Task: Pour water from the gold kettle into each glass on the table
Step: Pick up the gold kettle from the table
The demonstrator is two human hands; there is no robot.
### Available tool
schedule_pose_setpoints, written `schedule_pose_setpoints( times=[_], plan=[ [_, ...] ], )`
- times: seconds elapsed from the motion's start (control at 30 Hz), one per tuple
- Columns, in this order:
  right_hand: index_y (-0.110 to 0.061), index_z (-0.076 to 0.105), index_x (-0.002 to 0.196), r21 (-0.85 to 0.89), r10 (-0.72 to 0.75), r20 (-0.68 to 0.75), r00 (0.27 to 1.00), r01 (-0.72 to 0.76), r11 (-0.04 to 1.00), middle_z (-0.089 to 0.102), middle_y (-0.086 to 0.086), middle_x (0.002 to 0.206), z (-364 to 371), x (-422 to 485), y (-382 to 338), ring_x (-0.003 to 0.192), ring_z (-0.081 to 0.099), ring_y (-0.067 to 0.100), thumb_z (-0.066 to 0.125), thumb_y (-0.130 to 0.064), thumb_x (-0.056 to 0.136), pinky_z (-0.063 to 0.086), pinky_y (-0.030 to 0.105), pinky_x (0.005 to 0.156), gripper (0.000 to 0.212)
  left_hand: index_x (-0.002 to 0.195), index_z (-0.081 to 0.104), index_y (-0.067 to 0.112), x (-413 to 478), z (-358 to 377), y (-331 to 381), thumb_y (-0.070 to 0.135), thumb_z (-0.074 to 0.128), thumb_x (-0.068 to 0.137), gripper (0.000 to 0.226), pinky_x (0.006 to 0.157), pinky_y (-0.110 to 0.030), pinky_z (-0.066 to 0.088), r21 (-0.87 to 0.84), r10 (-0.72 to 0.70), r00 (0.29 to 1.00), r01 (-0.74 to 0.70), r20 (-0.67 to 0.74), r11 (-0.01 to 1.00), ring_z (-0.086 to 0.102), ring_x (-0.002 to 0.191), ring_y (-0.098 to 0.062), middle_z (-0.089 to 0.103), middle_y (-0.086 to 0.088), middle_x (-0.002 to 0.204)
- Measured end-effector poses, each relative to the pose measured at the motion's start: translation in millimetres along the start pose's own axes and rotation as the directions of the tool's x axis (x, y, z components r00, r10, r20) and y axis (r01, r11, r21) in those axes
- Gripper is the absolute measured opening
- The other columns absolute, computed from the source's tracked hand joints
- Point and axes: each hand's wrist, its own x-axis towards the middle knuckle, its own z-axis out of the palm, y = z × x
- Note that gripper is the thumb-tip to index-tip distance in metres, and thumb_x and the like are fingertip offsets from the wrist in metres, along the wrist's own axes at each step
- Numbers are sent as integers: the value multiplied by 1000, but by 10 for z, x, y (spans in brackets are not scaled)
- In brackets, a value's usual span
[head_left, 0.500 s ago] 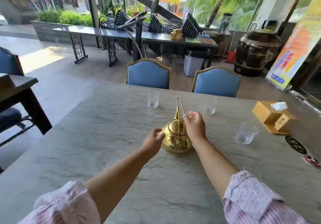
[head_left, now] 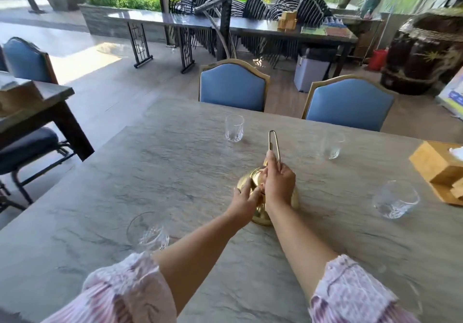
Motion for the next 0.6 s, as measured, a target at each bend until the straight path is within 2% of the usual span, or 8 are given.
schedule_pose_setpoints(
  times=[0.07, 0.23, 0.37, 0.5, 0.53, 0.6],
  plan=[
    [-16, 52, 52, 6, -24, -40, 999, 24, 1000, 53, 2, 49, 13, -32, -20, 52, 51, 21, 61, -42, 87, 47, 39, 61, 45, 150, 10, 29, -37, 1, 19, 48, 33, 96, 62, 115, -43, 12, 55, -26, 1000, 25, 9, 998, 8, 146, -29, 4, -12, 159],
    [-14, 43, 46, 21, -74, 1, 997, 74, 997, 43, 5, 45, -143, -142, -8, 49, 41, 22, 65, -37, 84, 37, 37, 53, 49, 150, 3, 28, -238, -6, 58, 51, 35, 95, 68, 115, -42, 13, 107, -112, 992, 105, 63, 989, 8, 146, -33, -2, -16, 159],
    [-15, 42, 47, 39, -72, 61, 996, 70, 997, 39, 2, 45, -346, -388, -34, 47, 36, 19, 66, -34, 83, 31, 34, 52, 48, 151, 4, 24, -591, -20, 86, 53, 34, 94, 70, 116, -44, 17, 177, -152, 982, 131, 111, 976, 17, 144, -34, 11, -18, 158],
    [-15, 41, 50, 47, -67, 145, 987, 60, 997, 36, 0, 46, -606, -725, -170, 44, 31, 14, 66, -27, 86, 26, 27, 45, 46, 151, -2, 23, -1145, -128, 173, 47, 35, 97, 70, 111, -37, 22, 219, -145, 970, 101, 195, 970, 21, 143, -29, 16, -15, 157],
    [-16, 40, 50, 52, -68, 172, 983, 60, 997, 36, -3, 43, -671, -824, -231, 40, 31, 11, 66, -26, 86, 26, 24, 42, 46, 150, -1, 23, -1298, -163, 183, 47, 36, 97, 70, 111, -38, 22, 241, -139, 967, 85, 215, 967, 20, 143, -29, 15, -14, 158],
    [-17, 40, 51, 62, -40, 232, 972, 26, 998, 35, -11, 37, -793, -1030, -368, 32, 28, 4, 66, -24, 87, 25, 17, 35, 45, 150, -1, 27, -1568, -254, 154, 51, 38, 95, 71, 113, -44, 17, 334, -132, 967, 53, 218, 941, 12, 145, -33, -4, -10, 160]
  ],
)
